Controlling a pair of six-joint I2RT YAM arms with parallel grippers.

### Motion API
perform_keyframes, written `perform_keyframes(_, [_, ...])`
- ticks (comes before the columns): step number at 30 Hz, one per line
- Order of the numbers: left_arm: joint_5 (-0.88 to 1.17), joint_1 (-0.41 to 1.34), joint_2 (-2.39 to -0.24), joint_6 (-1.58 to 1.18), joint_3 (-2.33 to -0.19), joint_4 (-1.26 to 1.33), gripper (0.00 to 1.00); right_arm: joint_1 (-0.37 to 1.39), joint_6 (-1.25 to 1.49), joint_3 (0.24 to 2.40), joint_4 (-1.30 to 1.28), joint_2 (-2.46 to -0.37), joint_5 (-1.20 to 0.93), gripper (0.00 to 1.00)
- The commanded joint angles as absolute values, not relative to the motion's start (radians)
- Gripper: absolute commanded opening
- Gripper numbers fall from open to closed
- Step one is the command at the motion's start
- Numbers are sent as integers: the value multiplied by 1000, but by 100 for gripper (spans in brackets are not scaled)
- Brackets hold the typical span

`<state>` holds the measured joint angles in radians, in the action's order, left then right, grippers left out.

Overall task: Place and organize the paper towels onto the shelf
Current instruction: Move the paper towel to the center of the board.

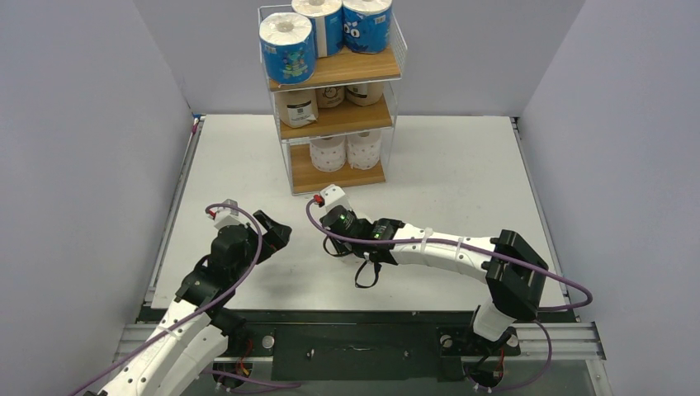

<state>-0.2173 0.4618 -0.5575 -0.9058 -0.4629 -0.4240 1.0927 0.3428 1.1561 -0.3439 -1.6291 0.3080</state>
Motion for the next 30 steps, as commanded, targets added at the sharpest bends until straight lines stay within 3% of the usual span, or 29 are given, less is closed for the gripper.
perform_keyframes(1, [-230,456,-549,-902,-496,-420,96,1091,346,1180,-325,-1629,279,25])
perform_keyframes(13, [-236,456,-554,-907,-499,-424,96,1095,387,1175,-349,-1520,276,61])
perform_keyframes(19, [-255,456,-559,-899,-515,-441,96,1095,437,1179,-369,-1378,325,64])
perform_keyframes(24, [-337,456,-579,-979,-525,-498,96,1057,632,1145,-401,-1278,461,67])
perform_keyframes(30, [-381,454,-602,-1098,-525,-543,96,845,795,980,-307,-1214,208,72])
